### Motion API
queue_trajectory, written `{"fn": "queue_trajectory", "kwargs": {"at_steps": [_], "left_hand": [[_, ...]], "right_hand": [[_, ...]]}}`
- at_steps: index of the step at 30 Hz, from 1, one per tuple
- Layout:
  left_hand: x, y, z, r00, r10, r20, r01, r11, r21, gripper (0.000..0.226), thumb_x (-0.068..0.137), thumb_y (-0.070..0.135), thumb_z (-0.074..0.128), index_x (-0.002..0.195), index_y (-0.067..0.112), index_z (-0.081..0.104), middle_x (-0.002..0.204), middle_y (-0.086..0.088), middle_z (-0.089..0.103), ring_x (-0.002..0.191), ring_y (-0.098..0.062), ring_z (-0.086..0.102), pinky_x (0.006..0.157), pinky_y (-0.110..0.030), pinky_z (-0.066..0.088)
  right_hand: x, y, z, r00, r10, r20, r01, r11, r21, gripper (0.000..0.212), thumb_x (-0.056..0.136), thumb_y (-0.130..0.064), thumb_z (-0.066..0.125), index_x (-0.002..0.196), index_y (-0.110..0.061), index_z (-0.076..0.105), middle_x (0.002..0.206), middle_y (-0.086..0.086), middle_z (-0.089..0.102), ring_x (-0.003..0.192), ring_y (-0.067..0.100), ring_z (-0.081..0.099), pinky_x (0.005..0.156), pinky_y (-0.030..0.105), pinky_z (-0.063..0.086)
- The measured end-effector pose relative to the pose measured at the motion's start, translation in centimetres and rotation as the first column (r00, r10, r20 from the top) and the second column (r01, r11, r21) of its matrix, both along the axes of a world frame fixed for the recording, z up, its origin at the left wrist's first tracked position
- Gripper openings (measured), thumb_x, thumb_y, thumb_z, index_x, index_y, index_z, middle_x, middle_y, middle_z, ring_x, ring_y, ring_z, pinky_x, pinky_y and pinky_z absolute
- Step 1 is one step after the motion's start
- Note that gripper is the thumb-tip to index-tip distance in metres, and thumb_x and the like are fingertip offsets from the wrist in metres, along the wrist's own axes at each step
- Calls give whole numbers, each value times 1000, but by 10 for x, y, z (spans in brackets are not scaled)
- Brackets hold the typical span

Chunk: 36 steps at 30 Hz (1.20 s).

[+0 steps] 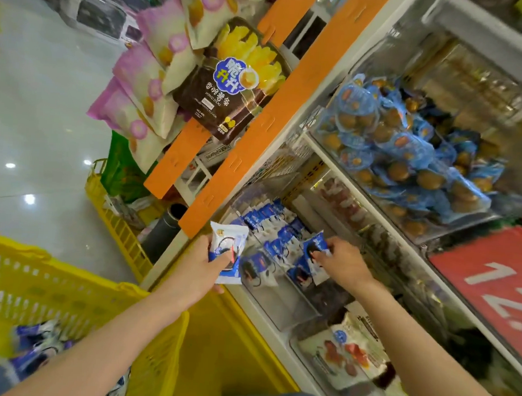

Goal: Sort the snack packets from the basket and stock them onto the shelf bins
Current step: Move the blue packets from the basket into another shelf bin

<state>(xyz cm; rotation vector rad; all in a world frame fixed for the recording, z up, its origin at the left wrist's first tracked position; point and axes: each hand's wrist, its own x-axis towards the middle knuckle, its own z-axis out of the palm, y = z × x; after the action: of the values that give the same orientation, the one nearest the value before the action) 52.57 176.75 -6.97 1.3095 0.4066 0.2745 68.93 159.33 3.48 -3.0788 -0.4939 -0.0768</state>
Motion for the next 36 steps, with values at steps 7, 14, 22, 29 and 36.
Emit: {"fn": "queue_trajectory", "kwargs": {"at_steps": [7, 14, 22, 29, 36], "left_hand": [[0, 3, 0, 999, -17, -28, 16, 1000, -17, 42, 95, 18, 50, 134, 19, 35, 120, -2, 53, 82, -10, 62, 48, -18, 52], [5, 6, 1, 998, -25, -50, 25, 1000, -8, 38, 95, 21, 50, 130, 20, 36, 121, -1, 54, 88, -14, 63, 50, -21, 54], [8, -1, -2, 997, -41, -65, 36, 997, -71, 40, 93, 11, 54, 126, 16, 33, 119, -6, 52, 78, -12, 62, 43, -17, 50], [-4, -2, 2, 986, -144, 86, 158, 970, -187, 40, 89, 8, 59, 120, 26, 42, 118, -4, 58, 94, -16, 67, 73, -28, 58], [-27, -4, 11, 941, -275, 199, 289, 956, -44, 34, 89, 3, 56, 108, 31, 55, 96, 3, 72, 79, -5, 67, 61, -21, 54]], "right_hand": [[15, 12, -27, 994, -6, -109, -34, 932, -360, 35, 88, -29, 62, 116, -10, 52, 114, 9, 58, 99, 23, 57, 79, 33, 47], [21, 16, -43, 971, -80, -227, -9, 931, -364, 43, 86, -26, 65, 123, -11, 49, 121, 9, 55, 107, 23, 55, 88, 33, 46], [17, 22, -39, 992, -71, -102, 44, 969, -241, 54, 87, -8, 59, 137, -9, 38, 140, 16, 36, 128, 30, 36, 104, 39, 38], [-62, 49, -18, 971, 233, 52, -225, 817, 531, 32, 94, -21, 51, 126, -19, 47, 112, -7, 51, 88, -4, 49, 65, 4, 41], [-116, 46, -24, 816, 429, -387, -33, 704, 710, 19, 91, -25, 59, 108, -18, 59, 106, 0, 67, 96, 12, 64, 80, 22, 53]]}}
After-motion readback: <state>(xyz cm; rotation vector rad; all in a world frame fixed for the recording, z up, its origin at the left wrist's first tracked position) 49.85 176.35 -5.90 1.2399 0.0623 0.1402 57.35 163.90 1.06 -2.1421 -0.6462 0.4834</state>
